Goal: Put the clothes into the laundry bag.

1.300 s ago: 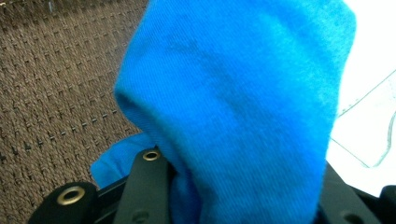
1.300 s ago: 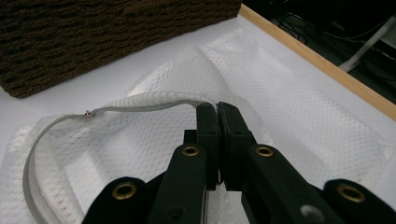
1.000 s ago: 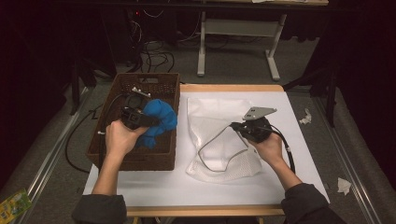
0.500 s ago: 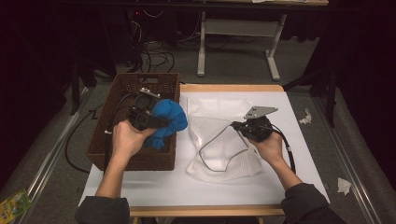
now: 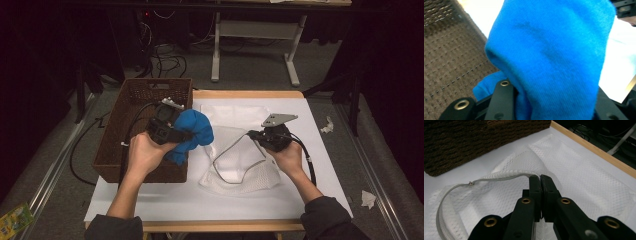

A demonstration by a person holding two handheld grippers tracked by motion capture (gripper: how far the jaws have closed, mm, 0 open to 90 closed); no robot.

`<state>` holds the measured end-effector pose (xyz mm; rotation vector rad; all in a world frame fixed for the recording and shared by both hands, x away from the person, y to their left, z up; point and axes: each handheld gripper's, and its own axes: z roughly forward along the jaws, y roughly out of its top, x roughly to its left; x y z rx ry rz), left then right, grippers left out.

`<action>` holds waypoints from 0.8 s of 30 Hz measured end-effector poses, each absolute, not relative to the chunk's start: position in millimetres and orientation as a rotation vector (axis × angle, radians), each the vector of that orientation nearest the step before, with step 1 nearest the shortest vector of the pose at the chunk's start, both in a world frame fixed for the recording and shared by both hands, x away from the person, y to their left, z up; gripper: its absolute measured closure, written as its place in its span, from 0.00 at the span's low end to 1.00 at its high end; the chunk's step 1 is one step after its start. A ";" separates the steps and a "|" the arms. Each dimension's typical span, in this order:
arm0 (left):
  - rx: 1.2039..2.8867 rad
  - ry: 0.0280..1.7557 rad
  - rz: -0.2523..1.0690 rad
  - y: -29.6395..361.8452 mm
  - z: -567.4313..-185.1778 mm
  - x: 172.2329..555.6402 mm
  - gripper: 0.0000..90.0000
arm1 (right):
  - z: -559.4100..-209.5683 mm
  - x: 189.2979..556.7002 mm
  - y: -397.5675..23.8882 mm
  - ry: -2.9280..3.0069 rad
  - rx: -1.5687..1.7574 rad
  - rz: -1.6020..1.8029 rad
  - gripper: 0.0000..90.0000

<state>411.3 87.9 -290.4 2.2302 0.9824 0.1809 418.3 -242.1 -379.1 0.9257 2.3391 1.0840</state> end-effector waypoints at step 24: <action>2.275 0.812 0.100 39.6 -294.5 392.6 0.71 | -382.9 426.4 -246.9 2.348 0.972 1.107 0.99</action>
